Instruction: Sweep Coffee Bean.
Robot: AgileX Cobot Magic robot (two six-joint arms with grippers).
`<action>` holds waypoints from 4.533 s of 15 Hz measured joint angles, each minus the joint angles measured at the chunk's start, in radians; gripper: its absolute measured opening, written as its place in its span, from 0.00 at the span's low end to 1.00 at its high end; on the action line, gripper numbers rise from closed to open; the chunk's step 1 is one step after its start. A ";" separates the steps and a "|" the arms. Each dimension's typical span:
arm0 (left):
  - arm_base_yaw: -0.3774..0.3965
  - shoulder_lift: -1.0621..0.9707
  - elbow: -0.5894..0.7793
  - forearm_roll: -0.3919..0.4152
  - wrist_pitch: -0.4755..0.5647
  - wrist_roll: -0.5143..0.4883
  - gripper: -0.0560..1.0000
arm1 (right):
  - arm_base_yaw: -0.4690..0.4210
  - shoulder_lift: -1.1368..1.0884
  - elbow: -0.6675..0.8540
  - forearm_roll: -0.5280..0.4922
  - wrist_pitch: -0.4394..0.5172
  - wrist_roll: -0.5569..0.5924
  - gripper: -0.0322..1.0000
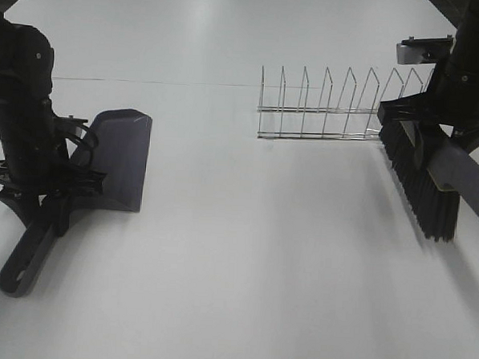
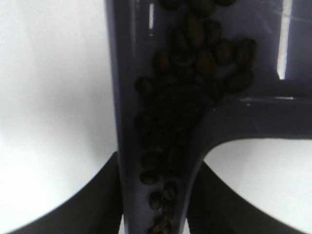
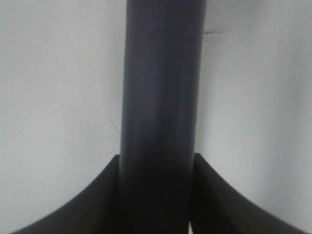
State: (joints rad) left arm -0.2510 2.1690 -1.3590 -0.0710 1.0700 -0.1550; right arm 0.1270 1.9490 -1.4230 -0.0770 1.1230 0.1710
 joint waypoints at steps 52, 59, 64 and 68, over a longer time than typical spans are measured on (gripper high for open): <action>0.001 -0.031 0.001 -0.102 -0.164 0.038 0.73 | -0.049 -1.350 0.814 -0.033 -0.103 -0.049 0.74; 0.001 -0.325 0.001 0.001 -0.149 0.038 0.86 | -0.049 -1.721 0.957 -0.033 -0.023 -0.108 0.74; 0.001 -0.635 0.058 0.011 -0.142 0.038 0.91 | -0.049 -1.932 0.971 -0.007 -0.015 -0.137 0.74; 0.001 -0.908 0.305 0.030 -0.248 0.030 0.91 | -0.049 -1.953 0.971 -0.007 -0.015 -0.147 0.74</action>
State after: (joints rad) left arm -0.2500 1.2610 -1.0540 -0.0410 0.8220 -0.1250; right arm 0.0780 -0.0040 -0.4520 -0.0840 1.1080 0.0240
